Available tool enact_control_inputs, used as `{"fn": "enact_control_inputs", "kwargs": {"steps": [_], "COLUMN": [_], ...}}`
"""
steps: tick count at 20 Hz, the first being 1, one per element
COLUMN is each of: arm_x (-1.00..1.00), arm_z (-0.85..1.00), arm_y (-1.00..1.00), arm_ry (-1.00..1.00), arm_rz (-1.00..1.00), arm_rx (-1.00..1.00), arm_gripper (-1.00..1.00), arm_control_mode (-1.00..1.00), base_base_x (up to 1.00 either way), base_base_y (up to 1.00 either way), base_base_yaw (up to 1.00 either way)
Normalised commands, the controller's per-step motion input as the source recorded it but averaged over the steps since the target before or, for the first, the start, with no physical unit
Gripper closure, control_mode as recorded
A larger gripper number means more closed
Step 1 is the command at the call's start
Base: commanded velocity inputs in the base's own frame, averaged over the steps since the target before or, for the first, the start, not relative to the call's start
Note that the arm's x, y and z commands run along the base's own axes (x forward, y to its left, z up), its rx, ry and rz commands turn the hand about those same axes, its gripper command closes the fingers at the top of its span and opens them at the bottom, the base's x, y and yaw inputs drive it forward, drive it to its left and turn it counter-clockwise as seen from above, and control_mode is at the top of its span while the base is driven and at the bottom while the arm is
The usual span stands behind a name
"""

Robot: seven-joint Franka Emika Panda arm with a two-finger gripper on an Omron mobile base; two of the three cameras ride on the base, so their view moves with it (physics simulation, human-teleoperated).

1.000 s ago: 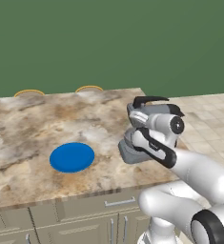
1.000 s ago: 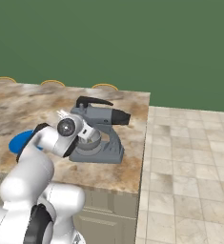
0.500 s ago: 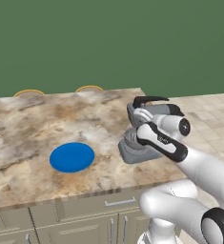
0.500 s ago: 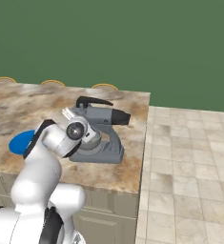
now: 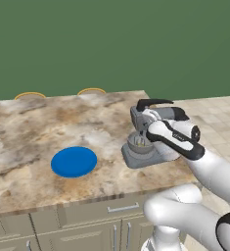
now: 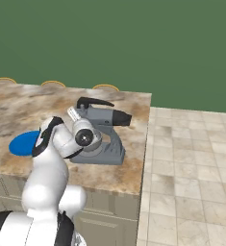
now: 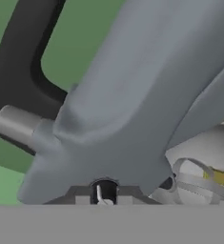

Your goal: Add butter and sugar cubes to the stand mixer bowl and then turn on the stand mixer to begin making frosting.

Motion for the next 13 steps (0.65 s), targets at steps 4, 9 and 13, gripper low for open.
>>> {"fn": "enact_control_inputs", "kwargs": {"steps": [4, 9, 13], "arm_x": [0.00, -0.02, 0.00], "arm_z": [-0.02, -0.04, -0.02], "arm_y": [-0.09, -0.07, -0.05], "arm_ry": [0.00, 0.00, 0.00], "arm_rz": [0.00, 0.00, 0.00], "arm_rx": [0.19, 0.16, 0.14], "arm_gripper": [1.00, 1.00, 1.00], "arm_control_mode": [-1.00, -1.00, -1.00], "base_base_x": [0.00, 0.00, 0.00], "base_base_y": [0.00, 0.00, 0.00], "base_base_yaw": [0.00, 0.00, 0.00]}}
